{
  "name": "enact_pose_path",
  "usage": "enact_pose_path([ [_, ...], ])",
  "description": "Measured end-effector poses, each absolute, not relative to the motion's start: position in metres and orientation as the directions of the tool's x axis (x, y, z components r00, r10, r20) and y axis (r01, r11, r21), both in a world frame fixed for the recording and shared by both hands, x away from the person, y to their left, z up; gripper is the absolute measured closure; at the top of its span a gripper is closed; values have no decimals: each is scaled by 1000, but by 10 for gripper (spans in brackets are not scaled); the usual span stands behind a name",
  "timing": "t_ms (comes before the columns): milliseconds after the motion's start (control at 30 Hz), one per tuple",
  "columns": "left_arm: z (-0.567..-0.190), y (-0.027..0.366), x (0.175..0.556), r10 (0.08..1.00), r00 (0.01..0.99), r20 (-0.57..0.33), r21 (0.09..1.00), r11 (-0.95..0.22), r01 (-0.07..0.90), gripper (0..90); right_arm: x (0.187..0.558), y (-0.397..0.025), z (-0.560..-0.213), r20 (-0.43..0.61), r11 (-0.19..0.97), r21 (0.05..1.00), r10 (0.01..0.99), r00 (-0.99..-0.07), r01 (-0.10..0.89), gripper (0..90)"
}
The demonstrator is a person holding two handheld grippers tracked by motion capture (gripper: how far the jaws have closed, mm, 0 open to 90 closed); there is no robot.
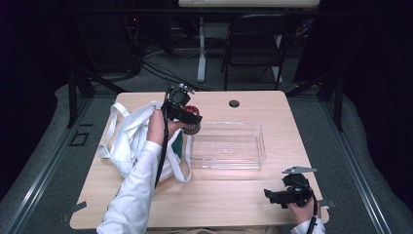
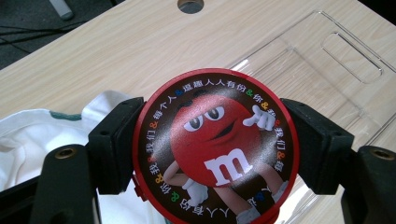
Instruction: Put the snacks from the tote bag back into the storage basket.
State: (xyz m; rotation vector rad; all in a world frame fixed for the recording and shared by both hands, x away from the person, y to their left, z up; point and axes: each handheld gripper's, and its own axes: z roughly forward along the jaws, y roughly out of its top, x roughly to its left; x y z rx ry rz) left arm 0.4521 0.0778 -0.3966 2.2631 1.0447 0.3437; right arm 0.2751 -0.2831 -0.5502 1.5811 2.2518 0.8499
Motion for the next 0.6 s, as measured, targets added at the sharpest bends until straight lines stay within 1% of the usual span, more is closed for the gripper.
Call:
enact_pose_path([
  [267, -404, 70, 452, 747, 664, -39, 634, -495, 594, 264, 275, -283, -550, 113, 234, 600, 922, -371, 765, 15],
  [600, -409, 65, 452, 743, 668, -40, 628, -501, 595, 264, 275, -284, -550, 117, 232, 597, 922, -369, 768, 15],
])
